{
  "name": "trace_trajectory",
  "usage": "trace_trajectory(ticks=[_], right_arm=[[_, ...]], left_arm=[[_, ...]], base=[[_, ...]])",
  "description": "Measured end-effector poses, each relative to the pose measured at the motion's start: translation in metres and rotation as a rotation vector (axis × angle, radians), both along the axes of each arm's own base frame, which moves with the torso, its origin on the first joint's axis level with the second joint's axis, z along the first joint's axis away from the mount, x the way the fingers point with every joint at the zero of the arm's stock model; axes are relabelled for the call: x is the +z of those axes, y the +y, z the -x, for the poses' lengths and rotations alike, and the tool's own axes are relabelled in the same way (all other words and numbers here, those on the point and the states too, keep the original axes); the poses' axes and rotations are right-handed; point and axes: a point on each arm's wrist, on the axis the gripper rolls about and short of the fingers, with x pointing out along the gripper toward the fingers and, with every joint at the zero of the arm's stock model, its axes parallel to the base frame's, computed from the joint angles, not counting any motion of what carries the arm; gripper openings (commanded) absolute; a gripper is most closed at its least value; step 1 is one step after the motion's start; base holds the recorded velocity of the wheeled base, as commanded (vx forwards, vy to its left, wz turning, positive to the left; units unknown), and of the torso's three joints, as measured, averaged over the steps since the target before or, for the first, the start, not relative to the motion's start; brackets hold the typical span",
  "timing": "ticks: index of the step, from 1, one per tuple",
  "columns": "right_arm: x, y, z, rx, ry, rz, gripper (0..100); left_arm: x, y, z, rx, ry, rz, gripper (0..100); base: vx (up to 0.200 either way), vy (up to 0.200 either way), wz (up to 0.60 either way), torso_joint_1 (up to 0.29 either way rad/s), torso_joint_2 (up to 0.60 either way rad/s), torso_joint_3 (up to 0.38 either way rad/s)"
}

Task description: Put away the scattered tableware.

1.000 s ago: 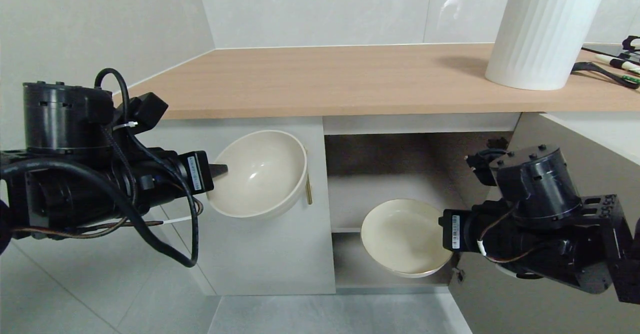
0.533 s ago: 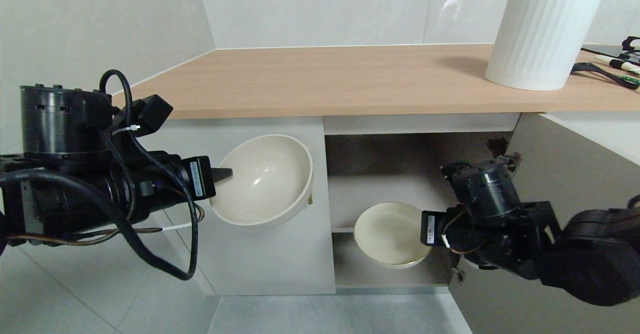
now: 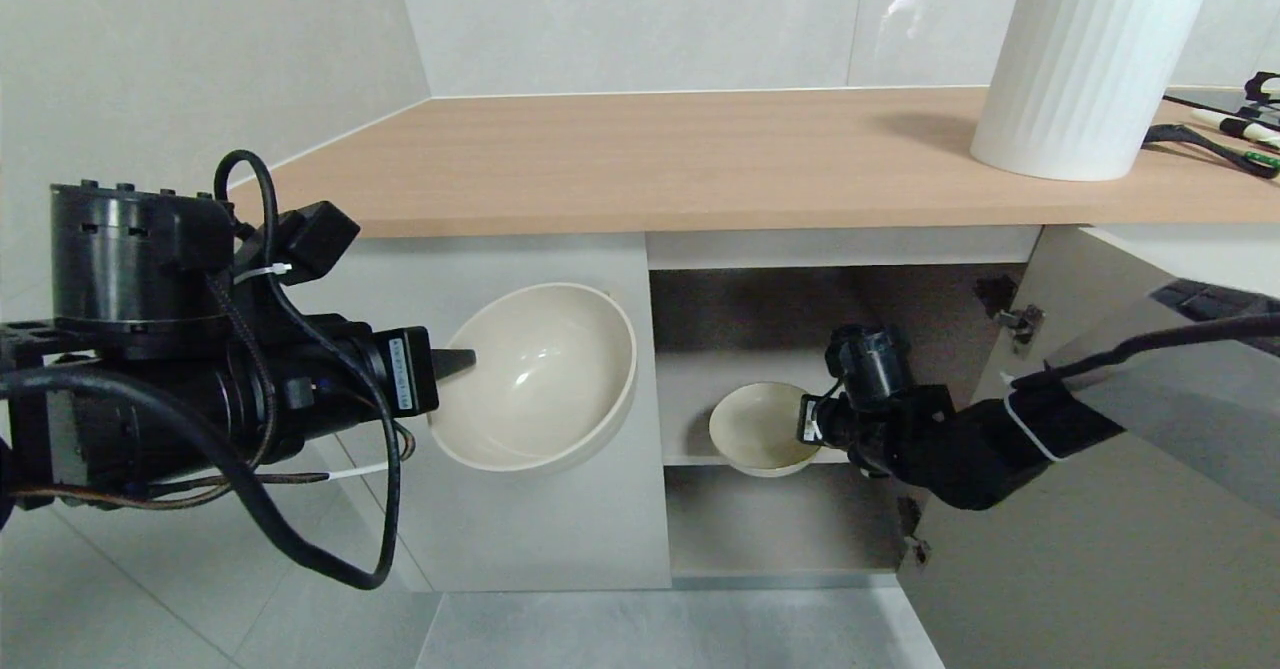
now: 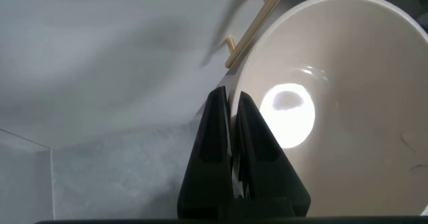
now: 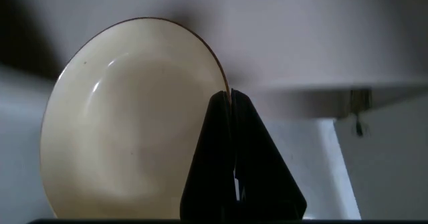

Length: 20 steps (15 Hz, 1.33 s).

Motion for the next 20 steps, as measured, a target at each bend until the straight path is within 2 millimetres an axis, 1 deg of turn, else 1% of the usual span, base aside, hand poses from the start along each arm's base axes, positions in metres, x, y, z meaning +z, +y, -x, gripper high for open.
trace_trajectory(ticks=[2, 4, 7, 10, 12, 16, 18, 19, 20], right_arm=[[-0.013, -0.004, -0.018, -0.050, -0.006, 0.017, 0], [-0.026, -0.003, -0.032, -0.068, -0.005, 0.025, 0], [-0.038, -0.005, -0.048, -0.089, -0.003, 0.029, 0], [-0.046, -0.005, -0.063, -0.127, -0.026, 0.036, 0], [-0.050, -0.004, -0.070, -0.140, -0.036, 0.032, 0], [-0.053, -0.004, -0.081, -0.163, -0.061, 0.025, 0], [-0.054, -0.005, -0.084, -0.168, -0.065, 0.023, 0], [-0.054, -0.005, -0.085, -0.170, -0.069, 0.022, 100], [-0.054, -0.005, -0.086, -0.171, -0.072, 0.021, 100]], left_arm=[[0.000, 0.000, 0.000, 0.000, 0.001, 0.000, 0], [-0.001, 0.000, -0.001, -0.001, 0.004, -0.002, 0], [-0.002, -0.001, -0.001, -0.001, 0.008, -0.004, 0], [-0.003, -0.001, -0.002, 0.000, 0.011, -0.005, 0], [-0.004, -0.001, -0.002, -0.001, 0.013, -0.005, 0], [-0.004, -0.001, -0.003, -0.001, 0.016, -0.006, 0], [-0.004, -0.001, -0.003, 0.000, 0.016, -0.006, 0], [-0.004, -0.001, -0.003, 0.000, 0.016, -0.006, 0], [-0.004, -0.001, -0.003, 0.000, 0.016, -0.006, 0]], base=[[0.000, 0.000, 0.00, 0.000, 0.00, 0.000], [0.000, 0.000, 0.00, 0.000, 0.00, 0.000], [0.000, 0.000, 0.00, 0.000, 0.00, 0.000], [0.000, 0.000, 0.00, 0.000, 0.00, 0.000], [0.000, 0.000, 0.00, 0.000, 0.00, 0.000], [0.000, 0.000, 0.00, 0.000, 0.00, 0.000], [0.000, 0.000, 0.00, 0.000, 0.00, 0.000], [0.000, 0.000, 0.00, 0.000, 0.00, 0.000], [0.000, 0.000, 0.00, 0.000, 0.00, 0.000]])
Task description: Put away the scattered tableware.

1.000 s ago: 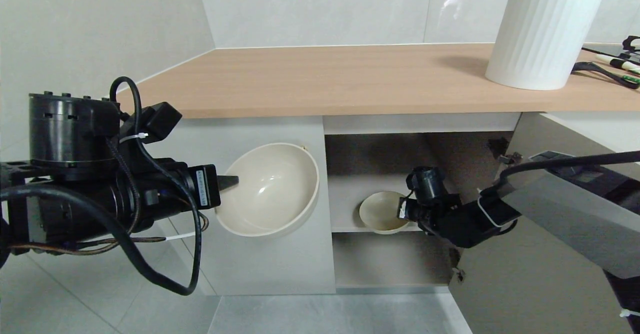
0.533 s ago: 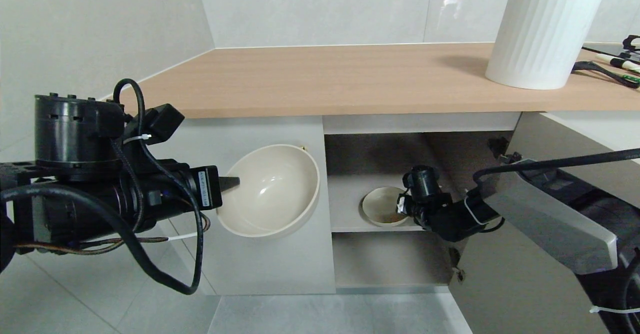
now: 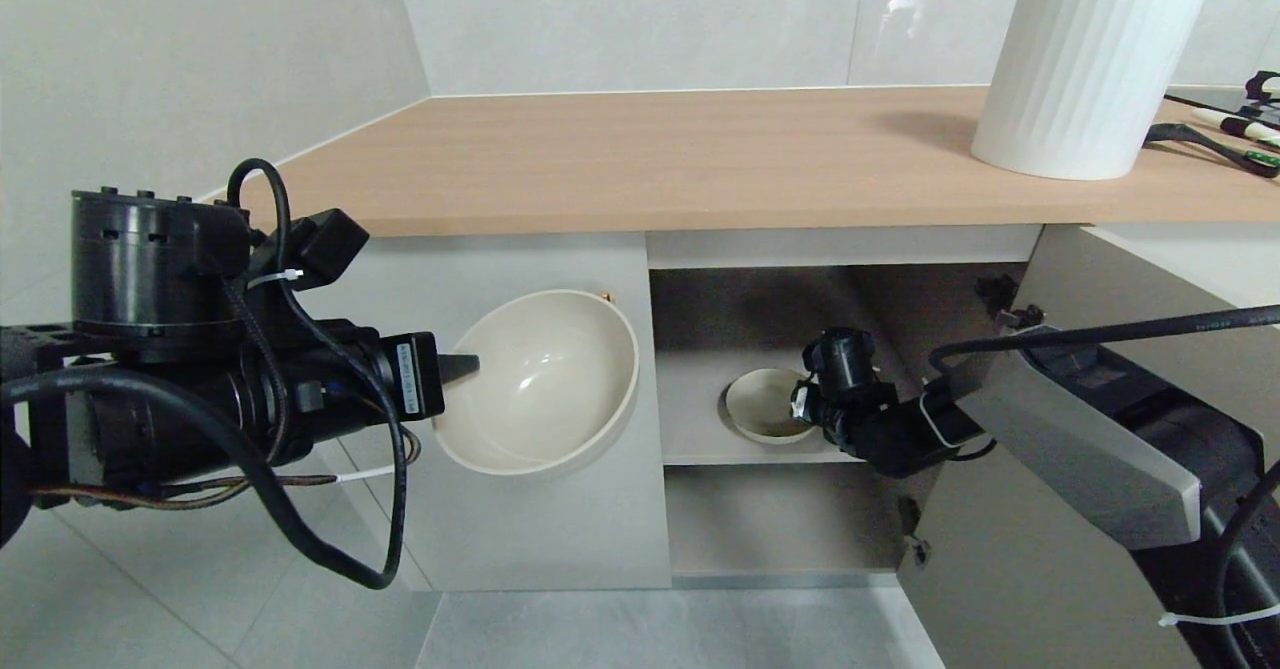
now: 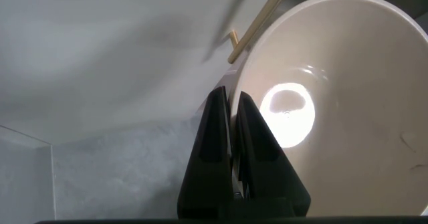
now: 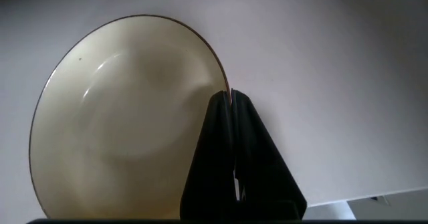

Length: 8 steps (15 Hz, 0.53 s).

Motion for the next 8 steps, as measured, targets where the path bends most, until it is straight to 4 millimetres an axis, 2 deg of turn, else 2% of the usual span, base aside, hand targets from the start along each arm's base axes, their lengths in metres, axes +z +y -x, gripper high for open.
trace_trajectory(ticks=[5, 7, 8], right_arm=[[0.002, 0.000, 0.000, -0.007, -0.005, -0.016, 100], [0.017, -0.002, 0.009, -0.005, -0.006, -0.033, 100], [0.029, -0.002, 0.020, 0.009, 0.002, -0.039, 100]], left_arm=[[-0.002, -0.001, -0.002, -0.001, 0.007, -0.005, 0], [-0.008, -0.002, -0.006, -0.014, 0.019, -0.037, 0], [-0.015, -0.004, -0.010, -0.033, 0.027, -0.083, 0]], base=[[0.000, 0.000, 0.00, 0.000, 0.00, 0.000], [0.000, 0.000, 0.00, 0.000, 0.00, 0.000], [0.000, 0.000, 0.00, 0.000, 0.00, 0.000]])
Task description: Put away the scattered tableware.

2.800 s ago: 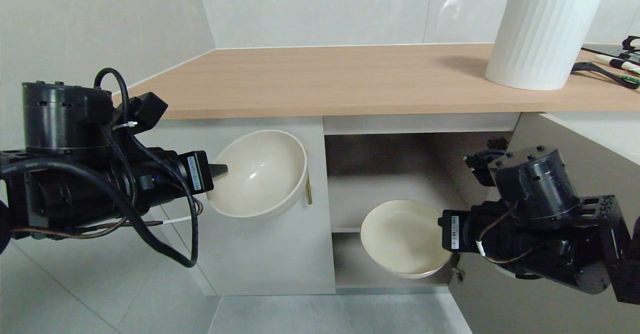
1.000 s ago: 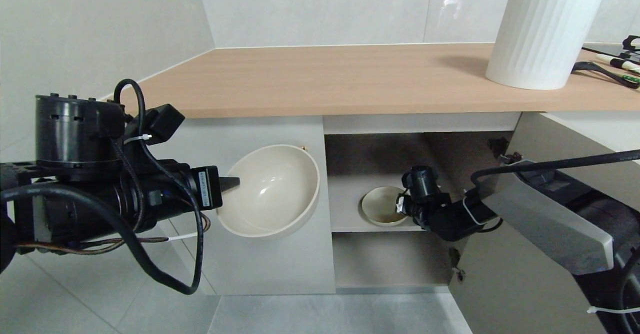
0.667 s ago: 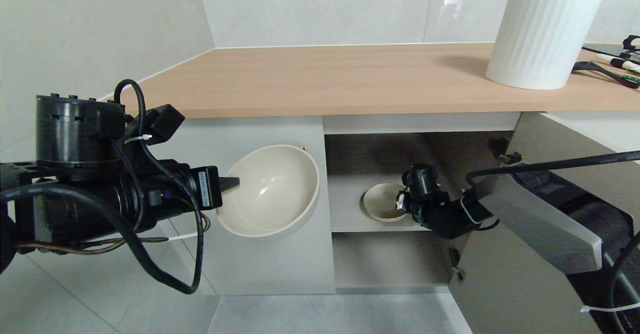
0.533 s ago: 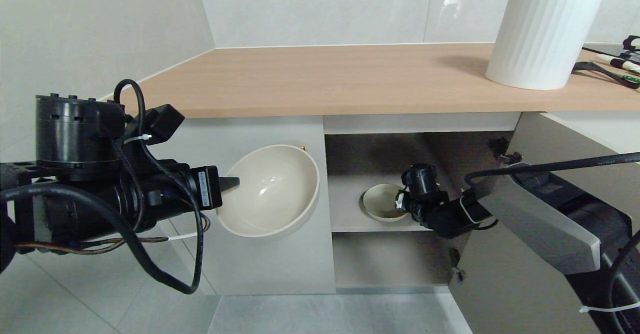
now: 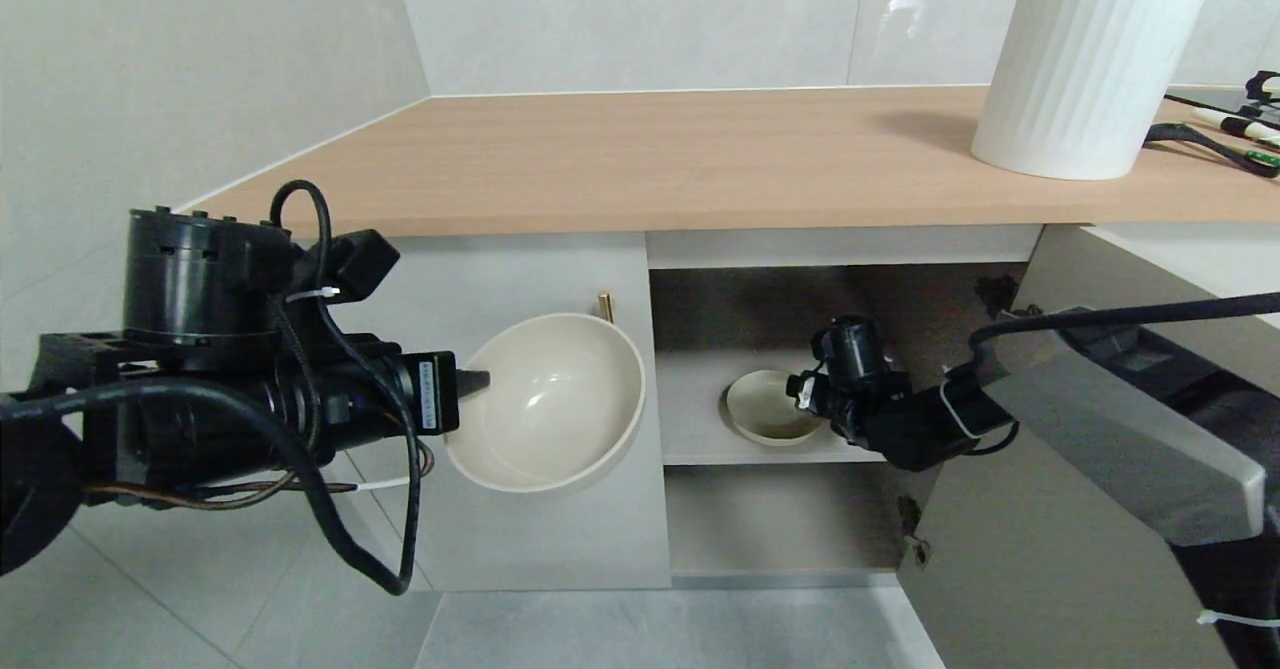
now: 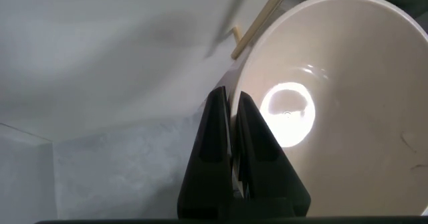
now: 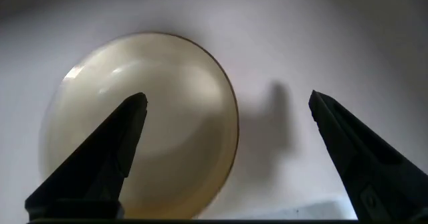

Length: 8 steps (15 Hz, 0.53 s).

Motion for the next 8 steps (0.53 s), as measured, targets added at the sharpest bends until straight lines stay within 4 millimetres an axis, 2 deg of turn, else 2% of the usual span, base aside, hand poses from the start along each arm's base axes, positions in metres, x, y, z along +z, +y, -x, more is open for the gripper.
trace_trajectory(ticks=[4, 6, 8], right_arm=[[0.054, -0.004, 0.073, 0.165, 0.086, -0.028, 100], [0.080, -0.010, 0.111, 0.269, 0.112, -0.017, 100], [0.098, -0.006, 0.144, 0.379, 0.128, -0.016, 100]], left_arm=[[-0.039, -0.023, -0.011, -0.089, 0.071, -0.185, 0], [-0.054, -0.040, -0.020, -0.113, 0.073, -0.260, 0], [-0.064, -0.060, -0.029, -0.136, 0.058, -0.325, 0]], base=[[0.000, 0.000, 0.00, 0.000, 0.00, 0.000], [0.000, 0.000, 0.00, 0.000, 0.00, 0.000], [0.000, 0.000, 0.00, 0.000, 0.00, 0.000]])
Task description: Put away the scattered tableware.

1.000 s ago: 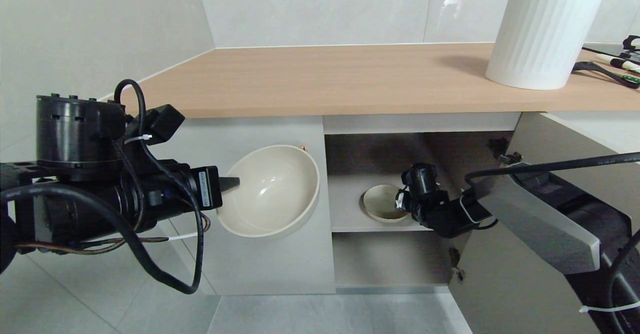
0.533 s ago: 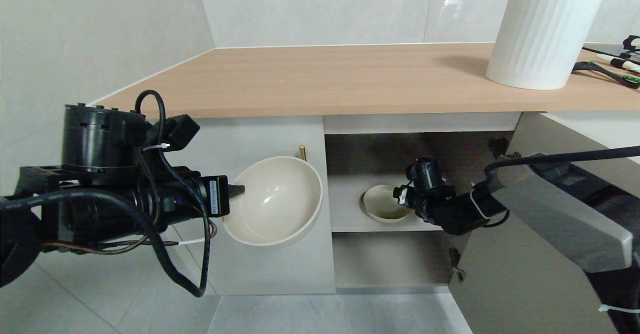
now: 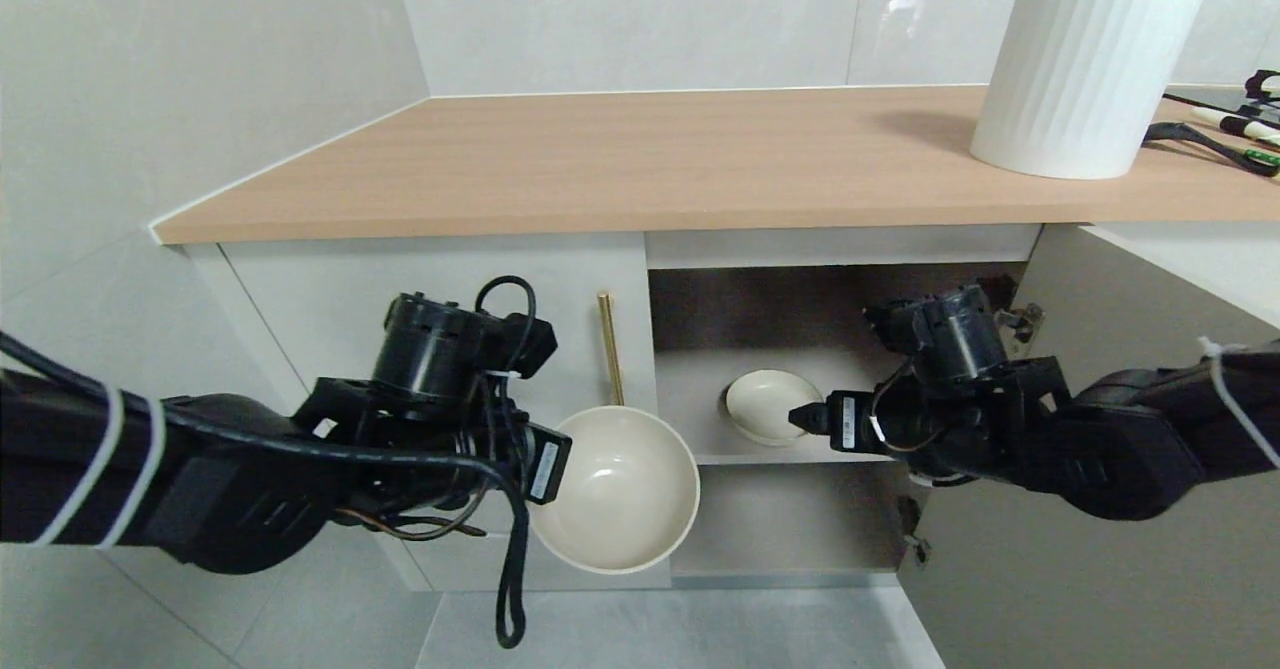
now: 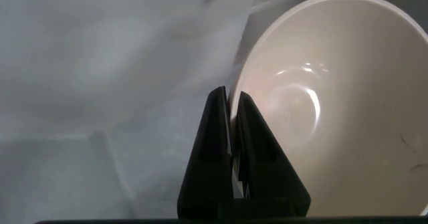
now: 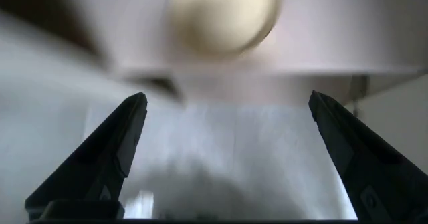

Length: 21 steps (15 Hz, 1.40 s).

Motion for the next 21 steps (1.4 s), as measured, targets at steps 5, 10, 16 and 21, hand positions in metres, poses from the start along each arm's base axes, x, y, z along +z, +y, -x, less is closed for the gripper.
trace_trajectory(ticks=[5, 10, 16, 21], right_arm=[[0.010, 0.023, 0.042, 0.164, 0.028, -0.011, 100], [0.003, 0.030, 0.048, 0.198, 0.054, -0.008, 100], [-0.006, 0.034, 0.043, 0.191, 0.075, -0.008, 0], [-0.011, 0.038, 0.039, 0.173, 0.095, -0.017, 0]], left_arm=[[-0.014, -0.058, -0.008, -0.084, -0.025, -0.056, 0], [-0.014, -0.080, -0.010, -0.119, -0.044, -0.037, 0], [-0.009, -0.088, -0.003, -0.141, -0.059, -0.025, 0], [-0.008, -0.089, 0.000, -0.146, -0.063, -0.025, 0]], base=[[0.000, 0.000, 0.00, 0.000, 0.00, 0.000], [0.000, 0.000, 0.00, 0.000, 0.00, 0.000], [0.000, 0.000, 0.00, 0.000, 0.00, 0.000], [0.000, 0.000, 0.00, 0.000, 0.00, 0.000]])
